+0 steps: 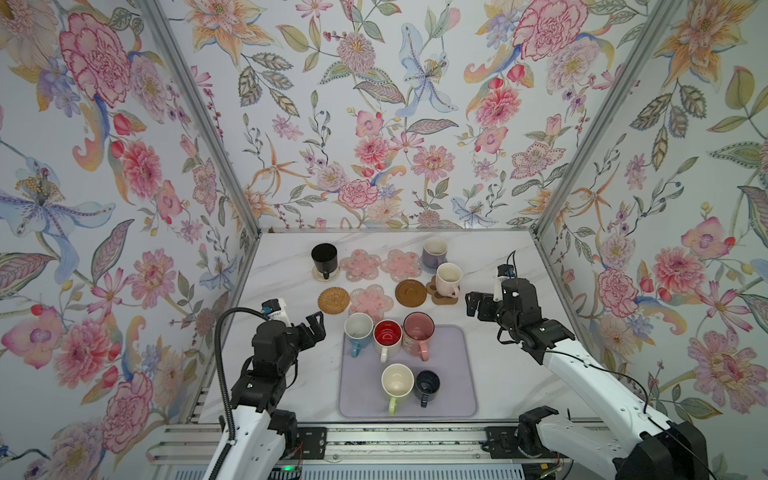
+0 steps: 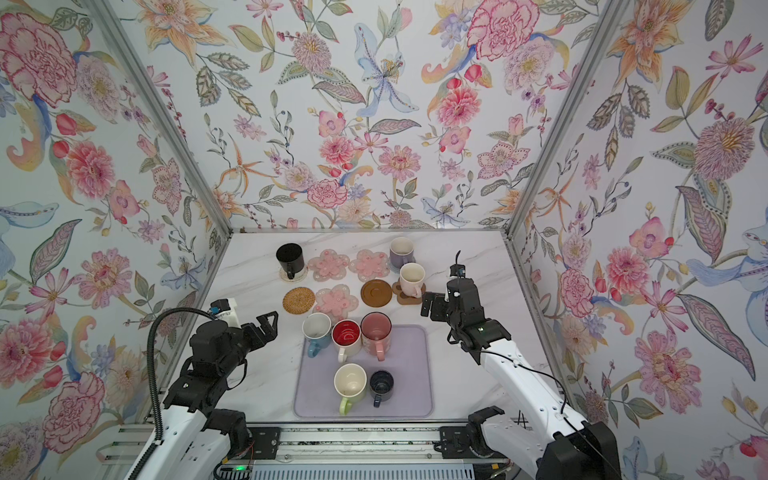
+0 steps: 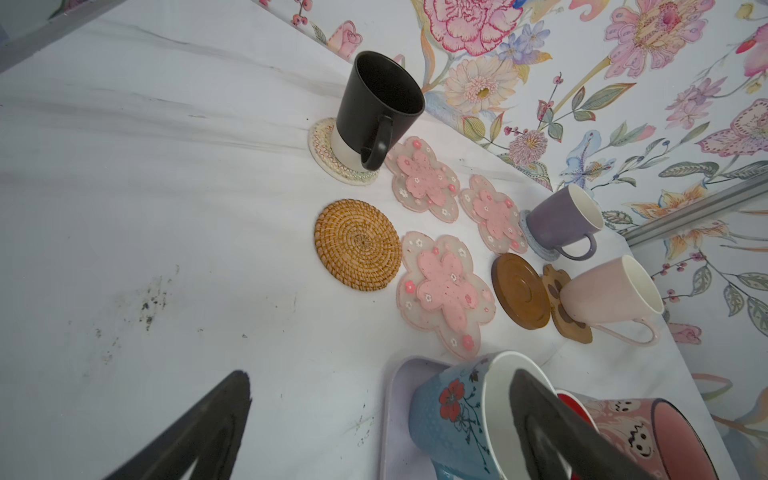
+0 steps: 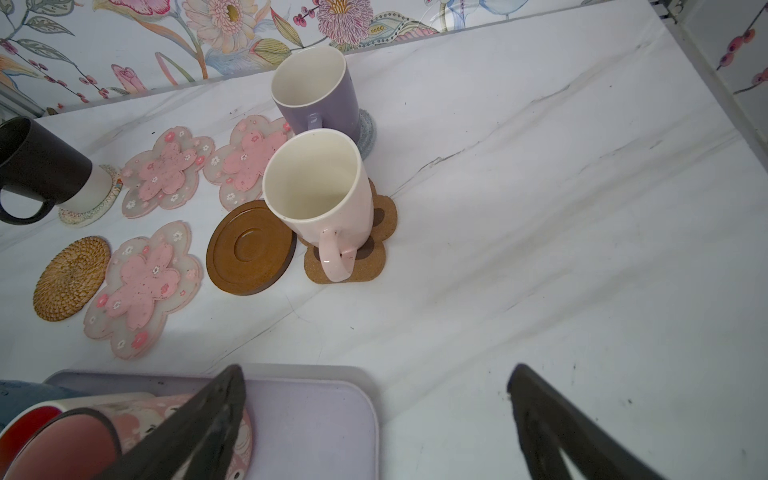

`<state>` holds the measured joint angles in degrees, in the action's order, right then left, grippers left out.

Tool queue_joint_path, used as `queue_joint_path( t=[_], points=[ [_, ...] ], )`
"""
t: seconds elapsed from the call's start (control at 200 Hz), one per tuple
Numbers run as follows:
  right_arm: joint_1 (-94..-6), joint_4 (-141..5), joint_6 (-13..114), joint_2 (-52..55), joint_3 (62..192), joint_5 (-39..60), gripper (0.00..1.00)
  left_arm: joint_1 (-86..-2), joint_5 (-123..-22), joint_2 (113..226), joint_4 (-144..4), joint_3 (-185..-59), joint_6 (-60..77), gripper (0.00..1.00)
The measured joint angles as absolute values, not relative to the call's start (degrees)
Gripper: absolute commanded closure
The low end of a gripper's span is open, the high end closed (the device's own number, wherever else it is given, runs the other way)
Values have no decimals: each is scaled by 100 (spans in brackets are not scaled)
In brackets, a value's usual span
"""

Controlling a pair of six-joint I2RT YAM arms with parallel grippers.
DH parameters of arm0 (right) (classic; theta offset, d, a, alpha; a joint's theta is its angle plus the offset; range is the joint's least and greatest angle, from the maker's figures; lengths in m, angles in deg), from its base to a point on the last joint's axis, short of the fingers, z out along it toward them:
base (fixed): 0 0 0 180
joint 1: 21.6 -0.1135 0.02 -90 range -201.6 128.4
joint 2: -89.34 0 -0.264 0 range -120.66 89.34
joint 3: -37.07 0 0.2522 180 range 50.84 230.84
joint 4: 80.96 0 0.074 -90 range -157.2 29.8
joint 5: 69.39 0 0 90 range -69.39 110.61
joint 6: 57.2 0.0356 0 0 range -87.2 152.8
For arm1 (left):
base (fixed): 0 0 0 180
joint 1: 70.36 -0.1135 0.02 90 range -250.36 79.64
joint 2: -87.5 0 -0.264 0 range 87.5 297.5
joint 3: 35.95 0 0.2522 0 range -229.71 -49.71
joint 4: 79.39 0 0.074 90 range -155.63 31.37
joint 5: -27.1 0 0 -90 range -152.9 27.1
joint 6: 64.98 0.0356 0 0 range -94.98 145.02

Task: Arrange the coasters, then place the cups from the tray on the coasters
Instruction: 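Draw the right gripper back while the left gripper lowers over the white blue-handled mug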

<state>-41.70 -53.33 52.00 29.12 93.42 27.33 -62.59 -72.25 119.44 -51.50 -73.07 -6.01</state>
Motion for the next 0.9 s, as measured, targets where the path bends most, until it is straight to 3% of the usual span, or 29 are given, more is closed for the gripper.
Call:
queue_joint_path(
  t=[0.19, 0.34, 0.675, 0.901],
  points=[
    [-4063, -5338, 5521, 3019, 9425, 3068, 1, -6150, -7734, 11949, -5025, -7307, -787, 3],
    [-3910, -5530, 5602, 3517, 9185, 3155, 1, -5492, -7723, 11909, -4857, -7322, -889, 4],
    [-3691, -5652, 5738, 3572, 8982, 3004, 1, -3615, -6853, 12416, -4361, -7556, -1042, 7],
    [-3682, -5661, 5821, 3425, 8982, 2829, 1, -2952, -6186, 13275, -4092, -7899, -929, 12]
  ],
)
